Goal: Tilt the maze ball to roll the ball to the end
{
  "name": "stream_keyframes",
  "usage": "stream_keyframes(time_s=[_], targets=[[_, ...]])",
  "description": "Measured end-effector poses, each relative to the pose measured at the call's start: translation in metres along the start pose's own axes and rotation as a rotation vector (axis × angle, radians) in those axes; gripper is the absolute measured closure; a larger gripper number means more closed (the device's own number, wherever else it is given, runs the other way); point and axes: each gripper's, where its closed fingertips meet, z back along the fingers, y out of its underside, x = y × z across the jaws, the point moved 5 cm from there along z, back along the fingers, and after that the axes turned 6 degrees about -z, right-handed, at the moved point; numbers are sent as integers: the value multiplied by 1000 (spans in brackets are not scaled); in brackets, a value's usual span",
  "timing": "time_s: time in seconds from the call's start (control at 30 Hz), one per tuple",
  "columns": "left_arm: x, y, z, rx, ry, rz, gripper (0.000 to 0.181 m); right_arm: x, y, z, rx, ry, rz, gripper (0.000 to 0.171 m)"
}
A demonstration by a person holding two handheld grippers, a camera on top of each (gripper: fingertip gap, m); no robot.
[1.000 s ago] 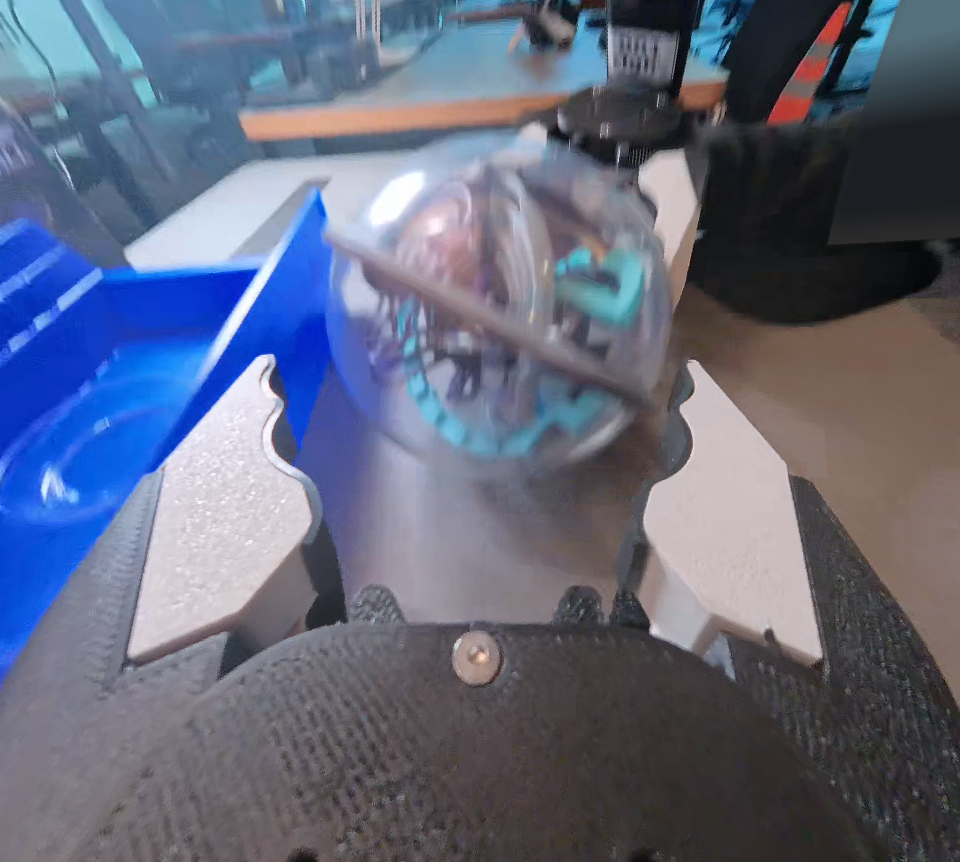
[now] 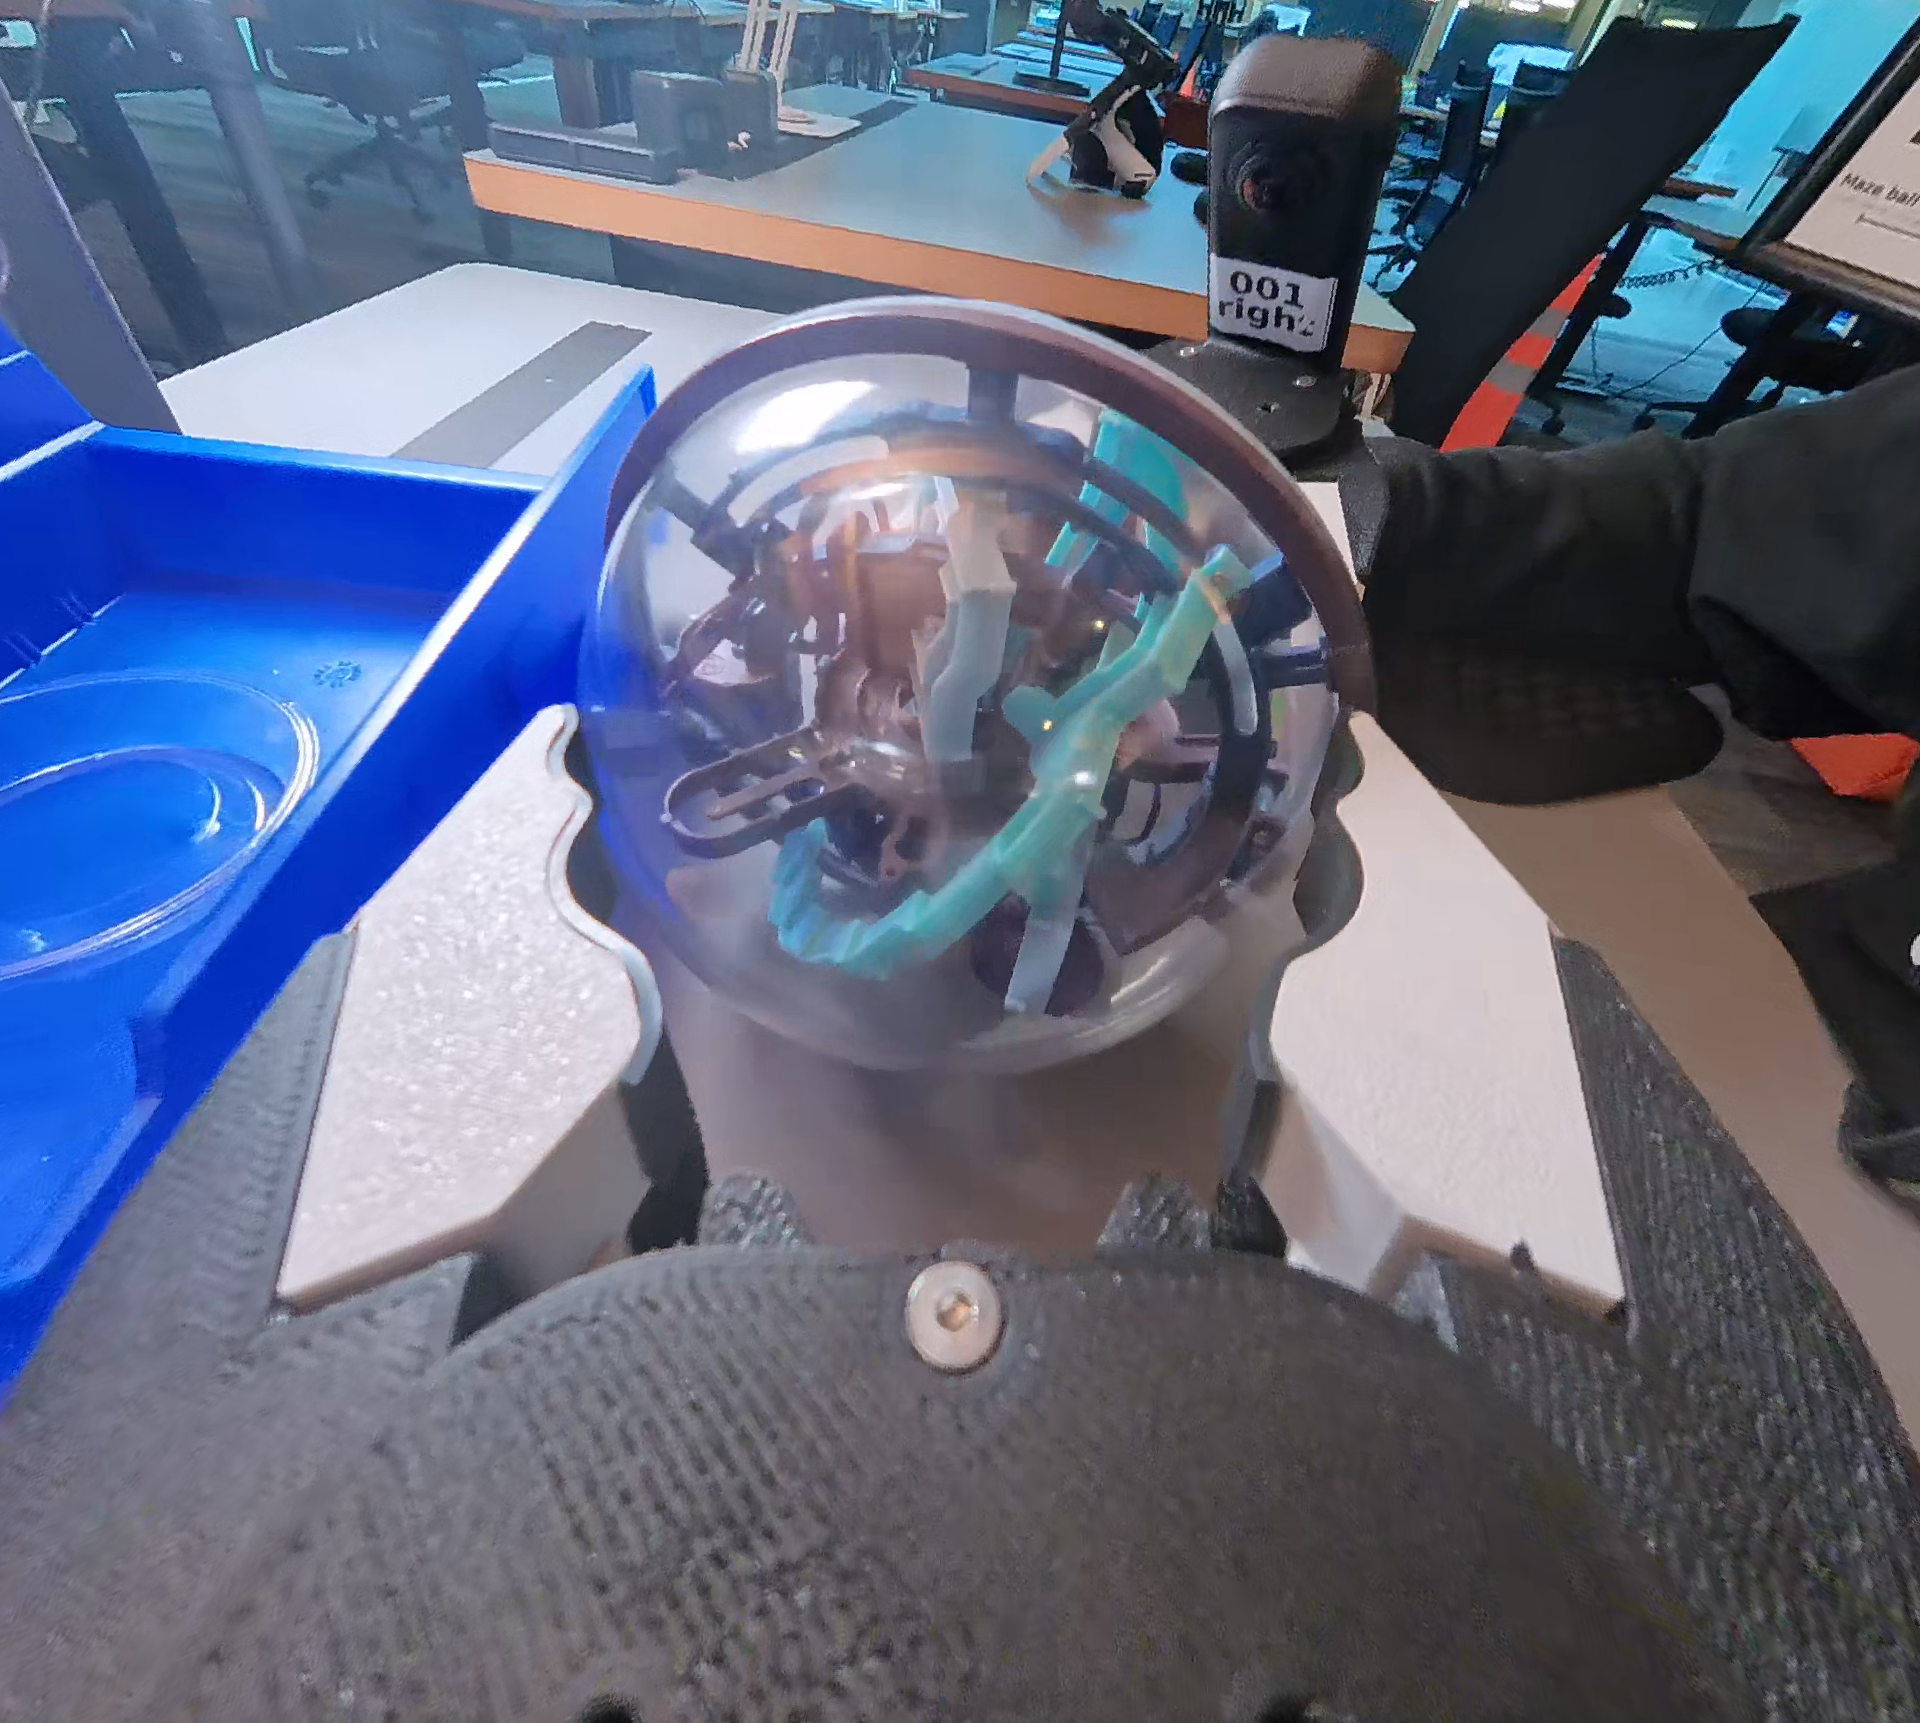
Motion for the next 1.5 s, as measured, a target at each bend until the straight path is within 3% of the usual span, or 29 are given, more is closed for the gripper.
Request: stream_keyframes(time_s=[0.13,0.23,0.5,1.5], targets=[[-2,0,1,-44,2,-43,48,1,2,0,4,-12,-10,36],[-5,9,-1,6,-5,-136,41,1,2,0,-2,-20,-22,37],[-13,11,-4,56,-51,-167,39,4,3,2,-3,-39,-30,35],[-49,13,24,29,-144,-116,41,37,6,-9,57,-171,-49,33]])
